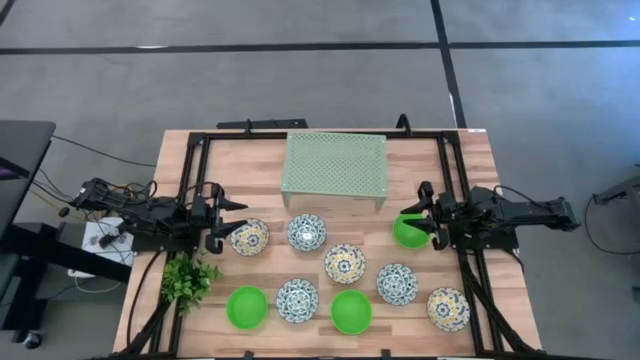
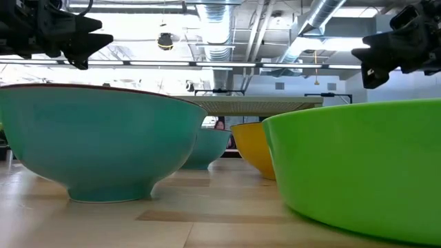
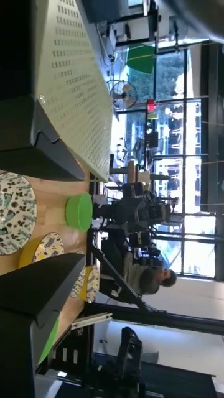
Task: Pick & Place Mini bowls
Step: Put the top yellow patterned bowl on the shelf
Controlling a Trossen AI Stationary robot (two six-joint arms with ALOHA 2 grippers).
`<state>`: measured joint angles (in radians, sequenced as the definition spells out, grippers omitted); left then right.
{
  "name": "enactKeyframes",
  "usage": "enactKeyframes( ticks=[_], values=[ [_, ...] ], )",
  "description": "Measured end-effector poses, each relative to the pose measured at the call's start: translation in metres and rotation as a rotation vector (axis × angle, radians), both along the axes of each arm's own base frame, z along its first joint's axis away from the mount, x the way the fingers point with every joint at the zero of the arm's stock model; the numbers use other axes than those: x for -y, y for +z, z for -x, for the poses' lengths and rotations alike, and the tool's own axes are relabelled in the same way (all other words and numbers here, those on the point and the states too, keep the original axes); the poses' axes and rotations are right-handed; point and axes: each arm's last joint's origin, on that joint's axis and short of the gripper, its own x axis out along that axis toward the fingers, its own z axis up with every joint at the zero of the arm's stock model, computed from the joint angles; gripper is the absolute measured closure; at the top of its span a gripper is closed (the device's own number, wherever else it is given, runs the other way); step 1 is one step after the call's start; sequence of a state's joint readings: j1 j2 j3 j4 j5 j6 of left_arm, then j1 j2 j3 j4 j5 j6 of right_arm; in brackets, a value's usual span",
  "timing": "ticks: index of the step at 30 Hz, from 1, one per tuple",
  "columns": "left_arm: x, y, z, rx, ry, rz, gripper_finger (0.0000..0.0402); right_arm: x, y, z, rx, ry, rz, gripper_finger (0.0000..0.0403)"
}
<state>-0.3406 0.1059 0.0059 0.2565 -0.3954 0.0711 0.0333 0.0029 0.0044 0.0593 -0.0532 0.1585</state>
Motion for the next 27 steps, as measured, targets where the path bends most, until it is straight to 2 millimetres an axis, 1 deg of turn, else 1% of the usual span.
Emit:
enactKeyframes(
  ticks=[5,13,16,18,21,23,24,27],
  values=[
    [0.0,0.002,0.0,0.025,0.0,0.009,0.0199,-0.001,0.001,0.0,0.015,0.005,-0.001,0.0281],
    [-0.001,0.01,0.002,0.101,-0.005,0.059,0.0199,0.0,0.011,0.001,0.12,-0.012,0.028,0.0281],
    [0.0,0.009,0.001,0.095,-0.017,0.119,0.0199,0.001,0.015,0.001,0.153,-0.023,-0.019,0.0281],
    [0.0,0.008,0.0,0.091,-0.022,0.15,0.0199,0.001,0.015,0.001,0.152,-0.018,-0.054,0.0281],
    [0.001,0.008,-0.002,0.09,-0.03,0.189,0.02,0.0,0.014,-0.001,0.132,-0.017,-0.061,0.0281],
    [0.001,0.014,-0.004,0.098,-0.029,0.19,0.0203,0.0,0.014,-0.003,0.119,-0.022,-0.071,0.0281],
    [0.002,0.02,-0.005,0.098,-0.029,0.19,0.0207,0.0,0.014,-0.004,0.107,-0.023,-0.081,0.0281],
    [0.003,0.047,-0.01,0.111,-0.028,0.181,0.0221,0.0,0.018,-0.009,0.087,-0.024,-0.097,0.0281]
  ],
)
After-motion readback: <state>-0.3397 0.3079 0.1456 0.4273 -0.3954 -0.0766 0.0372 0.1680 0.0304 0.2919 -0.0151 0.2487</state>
